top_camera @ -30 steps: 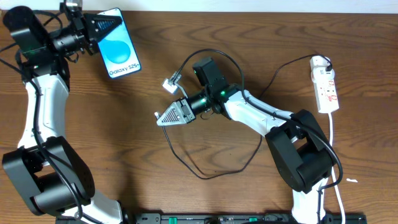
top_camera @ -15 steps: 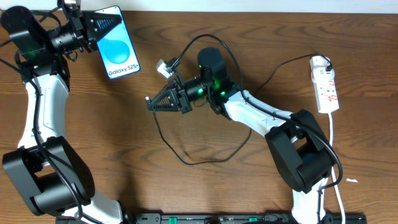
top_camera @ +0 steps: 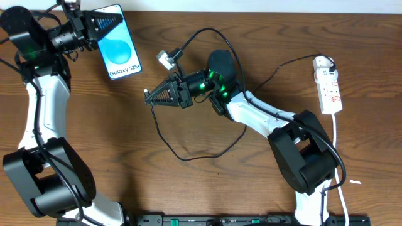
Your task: Plug charger to phone and switch on socket
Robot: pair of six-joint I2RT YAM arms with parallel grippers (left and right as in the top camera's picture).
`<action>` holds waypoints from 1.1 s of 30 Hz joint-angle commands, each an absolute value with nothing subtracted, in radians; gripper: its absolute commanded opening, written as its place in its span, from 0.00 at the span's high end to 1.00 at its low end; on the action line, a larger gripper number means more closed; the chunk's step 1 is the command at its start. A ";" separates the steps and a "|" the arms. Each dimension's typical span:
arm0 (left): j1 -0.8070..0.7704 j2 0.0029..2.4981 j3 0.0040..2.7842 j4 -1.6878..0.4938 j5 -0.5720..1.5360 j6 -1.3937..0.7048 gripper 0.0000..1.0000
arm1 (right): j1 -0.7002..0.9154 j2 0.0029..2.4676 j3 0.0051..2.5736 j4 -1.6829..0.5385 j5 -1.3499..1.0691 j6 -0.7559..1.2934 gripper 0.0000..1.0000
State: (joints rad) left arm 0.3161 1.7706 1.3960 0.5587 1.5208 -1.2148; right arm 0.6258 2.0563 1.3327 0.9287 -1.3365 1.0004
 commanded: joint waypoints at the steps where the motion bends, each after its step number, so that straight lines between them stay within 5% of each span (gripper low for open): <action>1: 0.290 1.744 1.426 0.571 1.533 -1.197 0.93 | 0.625 2.065 1.336 0.961 -1.314 1.054 0.99; 33: 0.223 1.744 1.424 0.570 1.473 -1.133 0.93 | 0.621 2.065 1.336 1.032 -1.266 0.980 0.99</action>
